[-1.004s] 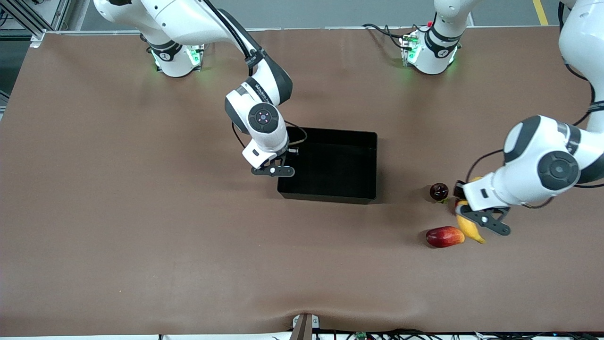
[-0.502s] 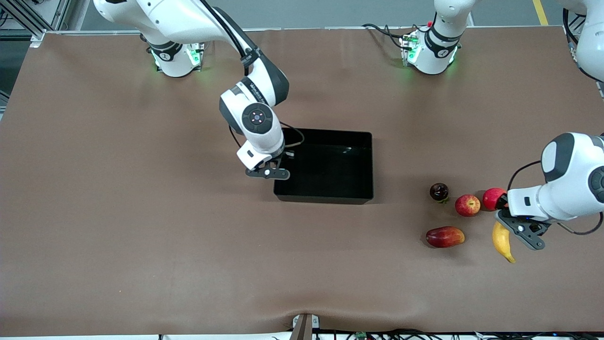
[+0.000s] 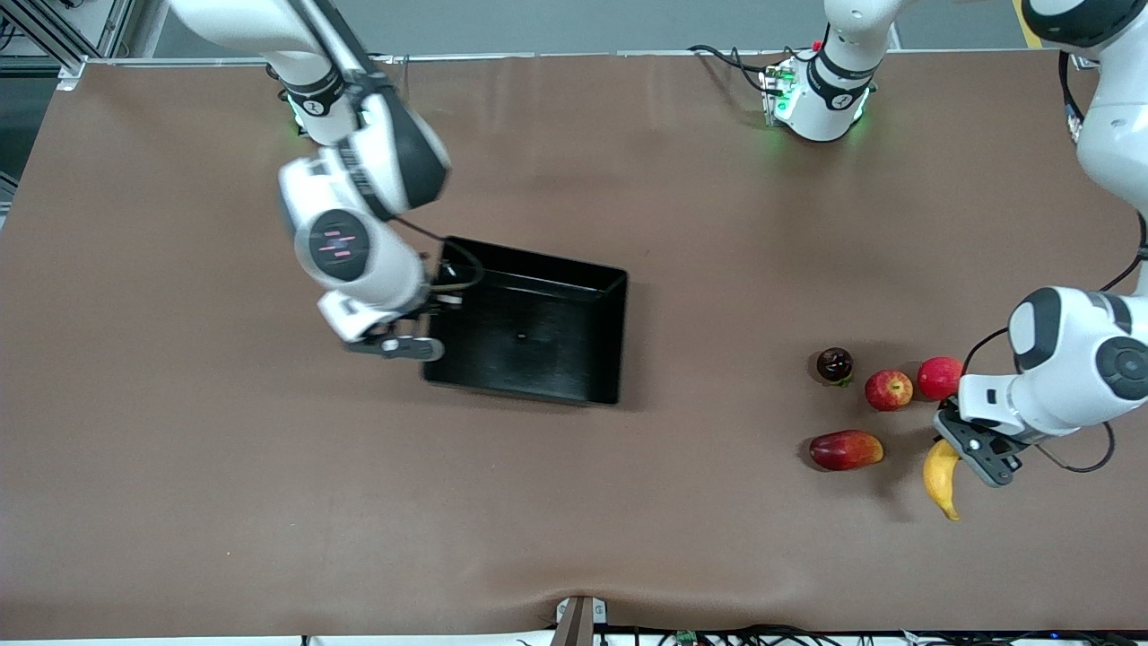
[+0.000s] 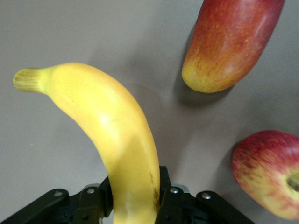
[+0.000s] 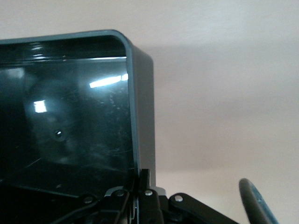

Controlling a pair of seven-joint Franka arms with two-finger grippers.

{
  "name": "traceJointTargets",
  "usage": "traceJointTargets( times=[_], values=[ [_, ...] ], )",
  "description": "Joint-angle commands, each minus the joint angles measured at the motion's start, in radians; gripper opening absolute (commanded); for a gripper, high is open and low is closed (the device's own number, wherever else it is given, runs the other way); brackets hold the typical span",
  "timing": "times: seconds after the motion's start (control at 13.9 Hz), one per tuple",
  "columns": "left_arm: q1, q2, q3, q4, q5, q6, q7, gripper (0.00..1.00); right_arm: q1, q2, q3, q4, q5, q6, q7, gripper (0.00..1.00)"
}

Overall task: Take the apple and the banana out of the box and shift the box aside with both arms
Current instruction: 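Drag the black tray with the right gripper away from the fruits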

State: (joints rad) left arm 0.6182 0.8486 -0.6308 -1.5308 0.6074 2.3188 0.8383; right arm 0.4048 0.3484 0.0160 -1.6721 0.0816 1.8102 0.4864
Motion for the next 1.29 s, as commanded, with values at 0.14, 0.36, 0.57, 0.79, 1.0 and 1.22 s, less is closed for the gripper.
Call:
traceJointTargets(
  times=[0.14,0.36,0.57,0.79,1.0,1.22],
  values=[
    [-0.04,0.05,0.034,0.024,0.025,0.066,0.01,0.0,-0.265,-0.057,0.018,-0.035,0.021,-0.138,-0.34,0.0],
    [-0.04,0.073,0.034,0.023,0.025,0.07,0.001,0.0,-0.429,-0.049,0.015,-0.07,0.018,-0.115,-0.504,0.0],
    [-0.04,0.092,0.034,0.024,0.023,0.09,-0.001,0.21,-0.57,-0.034,0.013,-0.141,0.017,0.022,-0.713,0.0],
    [-0.031,0.09,0.034,0.024,0.006,0.09,-0.013,1.0,-0.662,-0.022,0.013,-0.199,0.017,0.129,-0.729,0.0],
    [-0.026,0.066,0.025,0.027,-0.012,0.09,-0.039,1.0,-0.75,-0.011,0.001,-0.202,0.012,0.164,-0.828,0.0],
    [-0.023,0.008,-0.003,0.029,-0.054,0.03,-0.039,1.0,-0.816,0.046,0.001,-0.205,0.012,0.236,-0.977,0.0]
  ],
)
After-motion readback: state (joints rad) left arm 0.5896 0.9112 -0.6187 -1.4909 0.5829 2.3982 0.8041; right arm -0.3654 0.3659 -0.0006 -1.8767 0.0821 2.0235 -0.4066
